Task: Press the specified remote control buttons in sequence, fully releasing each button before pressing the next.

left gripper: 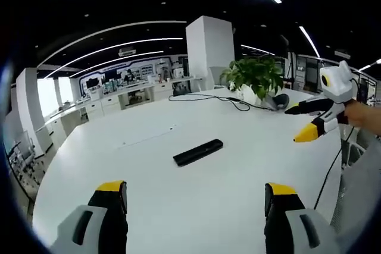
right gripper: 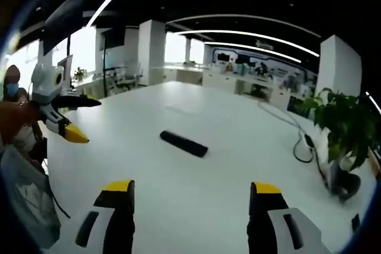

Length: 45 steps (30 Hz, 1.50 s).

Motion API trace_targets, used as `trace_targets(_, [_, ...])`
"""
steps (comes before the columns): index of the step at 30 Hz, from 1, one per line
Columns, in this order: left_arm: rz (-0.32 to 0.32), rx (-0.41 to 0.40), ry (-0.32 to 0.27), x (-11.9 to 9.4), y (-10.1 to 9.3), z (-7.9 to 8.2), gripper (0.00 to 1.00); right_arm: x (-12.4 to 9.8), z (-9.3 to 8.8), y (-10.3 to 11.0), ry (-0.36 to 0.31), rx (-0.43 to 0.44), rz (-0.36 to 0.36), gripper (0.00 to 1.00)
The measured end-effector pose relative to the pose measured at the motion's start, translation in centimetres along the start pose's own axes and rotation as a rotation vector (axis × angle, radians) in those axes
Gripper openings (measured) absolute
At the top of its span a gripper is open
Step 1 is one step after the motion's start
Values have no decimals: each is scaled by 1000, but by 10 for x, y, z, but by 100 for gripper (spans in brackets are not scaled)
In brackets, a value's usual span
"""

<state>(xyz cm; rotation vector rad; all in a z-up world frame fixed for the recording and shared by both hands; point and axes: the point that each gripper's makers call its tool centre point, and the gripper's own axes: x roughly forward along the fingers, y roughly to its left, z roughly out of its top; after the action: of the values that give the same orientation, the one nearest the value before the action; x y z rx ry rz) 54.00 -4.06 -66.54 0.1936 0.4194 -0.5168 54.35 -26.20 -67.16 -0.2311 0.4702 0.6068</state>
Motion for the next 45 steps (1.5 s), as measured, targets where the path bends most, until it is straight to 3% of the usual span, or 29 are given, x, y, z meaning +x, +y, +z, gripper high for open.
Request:
trace_targets(10, [-44, 17, 16, 21, 3, -2, 100, 20, 3, -6, 18, -32, 29, 76])
trace_targets(31, [-185, 120, 55, 74, 16, 3, 97, 67, 10, -27, 63, -190, 104, 75])
trace_targets(45, [-254, 177, 96, 106, 22, -5, 95, 105, 9, -23, 83, -329, 212, 76])
